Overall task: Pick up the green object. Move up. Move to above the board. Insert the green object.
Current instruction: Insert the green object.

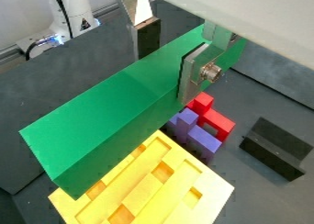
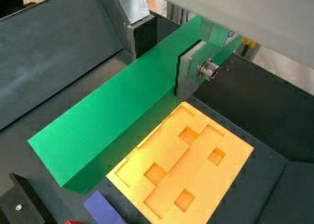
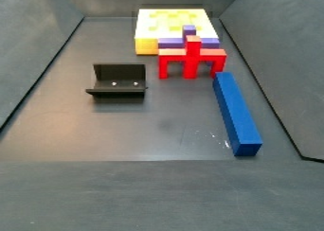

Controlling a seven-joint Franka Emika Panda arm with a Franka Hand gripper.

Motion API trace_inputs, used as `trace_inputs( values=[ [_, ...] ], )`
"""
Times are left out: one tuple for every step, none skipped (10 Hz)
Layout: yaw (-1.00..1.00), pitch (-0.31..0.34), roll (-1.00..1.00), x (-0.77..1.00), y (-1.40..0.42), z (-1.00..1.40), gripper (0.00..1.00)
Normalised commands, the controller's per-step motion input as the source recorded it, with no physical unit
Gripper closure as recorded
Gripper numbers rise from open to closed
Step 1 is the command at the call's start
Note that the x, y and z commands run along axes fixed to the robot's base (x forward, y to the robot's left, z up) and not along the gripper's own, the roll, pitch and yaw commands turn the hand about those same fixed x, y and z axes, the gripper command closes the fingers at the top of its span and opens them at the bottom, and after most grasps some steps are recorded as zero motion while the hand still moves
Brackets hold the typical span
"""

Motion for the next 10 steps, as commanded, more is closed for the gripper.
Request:
trace_inputs(
  values=[
    [0.0, -0.001, 0.15, 0.31, -0.2, -0.79, 1.0],
    [0.0, -0.01, 0.15, 0.34, -0.33, -1.0, 1.0],
    [0.03, -0.029, 0.11, 0.29, -0.36, -1.0, 1.0],
    [0.07, 0.0, 0.16, 0.17, -0.31, -1.0, 1.0],
    [0.07, -0.034, 0.23, -0.3, -0.15, -0.95, 1.0],
    [0.03, -0.044, 0.2, -0.42, -0.11, -0.98, 1.0],
    [0.0, -0.041, 0.16, -0.44, -0.15, -1.0, 1.0],
    [0.0, -0.033, 0.11, -0.4, -0.24, -1.0, 1.0],
    [0.03, 0.0, 0.05, -0.26, -0.25, -1.0, 1.0],
    [0.11, -0.007, 0.02, -0.21, -0.23, -1.0, 1.0]
  ],
)
